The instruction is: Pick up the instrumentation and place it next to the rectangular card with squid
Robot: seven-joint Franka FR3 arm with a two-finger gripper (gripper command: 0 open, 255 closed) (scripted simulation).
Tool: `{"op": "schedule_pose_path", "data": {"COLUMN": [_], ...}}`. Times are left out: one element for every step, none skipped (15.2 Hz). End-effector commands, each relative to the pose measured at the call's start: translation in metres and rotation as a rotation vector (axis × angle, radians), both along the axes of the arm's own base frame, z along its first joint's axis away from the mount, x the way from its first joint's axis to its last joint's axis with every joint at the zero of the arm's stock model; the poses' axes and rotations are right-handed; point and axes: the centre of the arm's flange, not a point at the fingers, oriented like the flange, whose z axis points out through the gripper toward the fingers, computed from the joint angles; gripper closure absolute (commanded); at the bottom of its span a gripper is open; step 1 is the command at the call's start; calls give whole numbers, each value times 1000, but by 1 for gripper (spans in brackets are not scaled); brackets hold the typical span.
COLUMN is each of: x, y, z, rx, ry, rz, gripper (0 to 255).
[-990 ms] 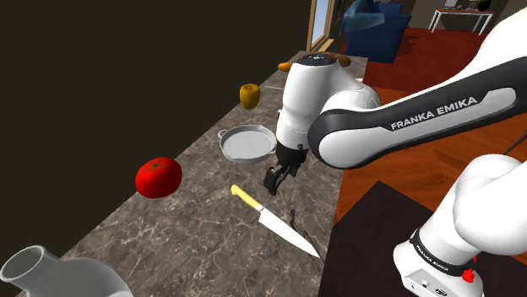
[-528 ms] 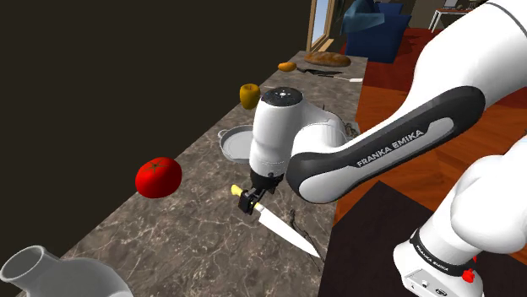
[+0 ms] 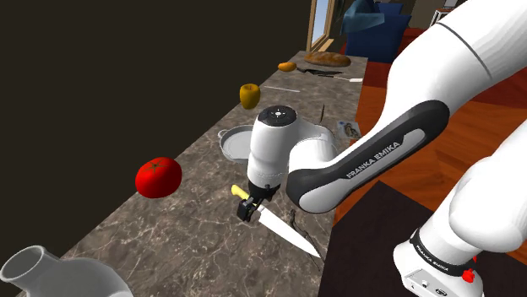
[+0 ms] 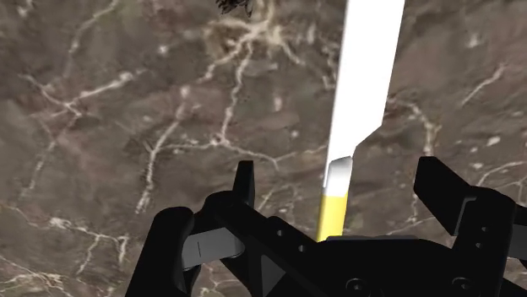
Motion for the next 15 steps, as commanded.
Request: {"op": "schedule_pose_path", "data": {"x": [0,0,0,0,0,0,0,0,0,0,0,0,1,1,1], "y": [0,0,0,0,0,0,0,0,1,0,0,0,0,-1,0], "z": [-2,-2,-2,-2,-2,-2,-2,-2,-2,-1,-1,0,0,-1,0], "rx": [0,0,0,0,0,0,0,0,0,0,0,0,0,0,0], "ry": [-1,-1,-1,-1,-1,0,0,0,-1,0,0,0,0,0,0], "rz": [0,0,0,0,0,0,0,0,0,0,0,0,0,0,0], "gripper": [0,0,0,0,0,0,255,255,255,255,255,255,255,255,255]}}
